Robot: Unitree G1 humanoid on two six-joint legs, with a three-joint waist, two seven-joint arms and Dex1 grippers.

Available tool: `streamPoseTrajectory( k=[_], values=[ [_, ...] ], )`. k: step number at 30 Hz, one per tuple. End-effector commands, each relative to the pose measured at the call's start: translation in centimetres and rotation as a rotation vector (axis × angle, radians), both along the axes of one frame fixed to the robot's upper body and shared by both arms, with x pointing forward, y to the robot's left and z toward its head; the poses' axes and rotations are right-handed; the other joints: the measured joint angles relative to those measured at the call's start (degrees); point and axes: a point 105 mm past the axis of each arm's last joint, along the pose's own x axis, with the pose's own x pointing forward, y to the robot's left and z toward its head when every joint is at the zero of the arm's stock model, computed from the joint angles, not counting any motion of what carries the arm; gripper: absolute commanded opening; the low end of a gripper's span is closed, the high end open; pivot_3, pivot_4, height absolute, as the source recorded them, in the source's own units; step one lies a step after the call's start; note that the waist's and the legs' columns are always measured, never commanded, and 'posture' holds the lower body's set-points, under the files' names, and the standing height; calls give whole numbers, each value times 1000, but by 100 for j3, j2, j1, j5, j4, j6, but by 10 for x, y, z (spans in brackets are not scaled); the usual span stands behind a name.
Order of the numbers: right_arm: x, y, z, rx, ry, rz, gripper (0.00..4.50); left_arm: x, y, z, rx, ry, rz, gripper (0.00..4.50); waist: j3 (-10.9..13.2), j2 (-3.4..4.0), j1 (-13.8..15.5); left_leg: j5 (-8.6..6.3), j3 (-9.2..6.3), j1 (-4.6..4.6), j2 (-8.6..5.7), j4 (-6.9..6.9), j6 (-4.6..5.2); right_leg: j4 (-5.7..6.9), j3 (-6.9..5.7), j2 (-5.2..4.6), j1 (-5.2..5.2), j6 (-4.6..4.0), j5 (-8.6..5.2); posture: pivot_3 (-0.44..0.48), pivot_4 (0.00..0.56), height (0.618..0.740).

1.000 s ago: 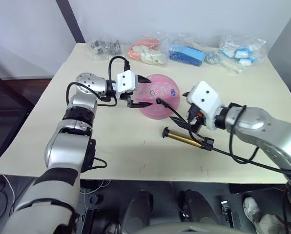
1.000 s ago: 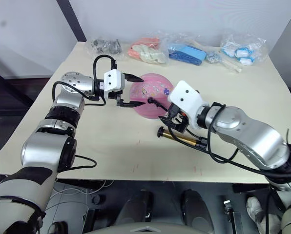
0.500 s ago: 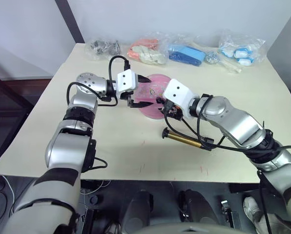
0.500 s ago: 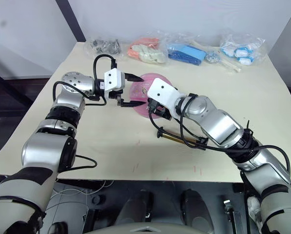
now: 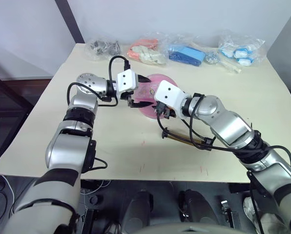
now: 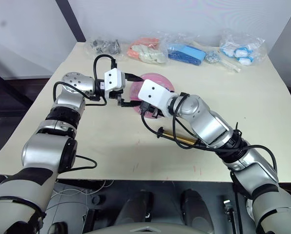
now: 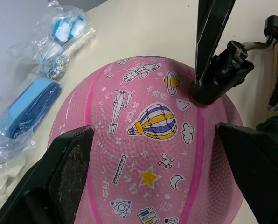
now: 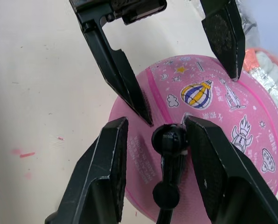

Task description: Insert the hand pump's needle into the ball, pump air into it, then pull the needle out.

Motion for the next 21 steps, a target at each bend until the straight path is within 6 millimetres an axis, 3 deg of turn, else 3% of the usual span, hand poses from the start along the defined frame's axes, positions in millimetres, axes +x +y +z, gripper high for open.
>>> streamPoseTrajectory(
  k=[1,9,21],
  values=[
    [4,-1,21,28,-64,-12,2015,-2,0,-17,32,64,8,4500,0,0,1,0,0,0,0,0,0,0,0,0,0,0,0,0,150,740],
    [0,2,27,25,33,-89,2015,-1,0,-15,29,59,12,4500,1,2,0,0,-4,0,0,0,0,2,-2,0,-1,-1,0,0,150,740],
    [1,3,27,-12,26,-122,2015,-1,0,-14,29,57,12,4500,1,2,-1,0,-3,-1,-1,0,0,1,-2,-1,-1,0,0,0,150,740]
  ],
)
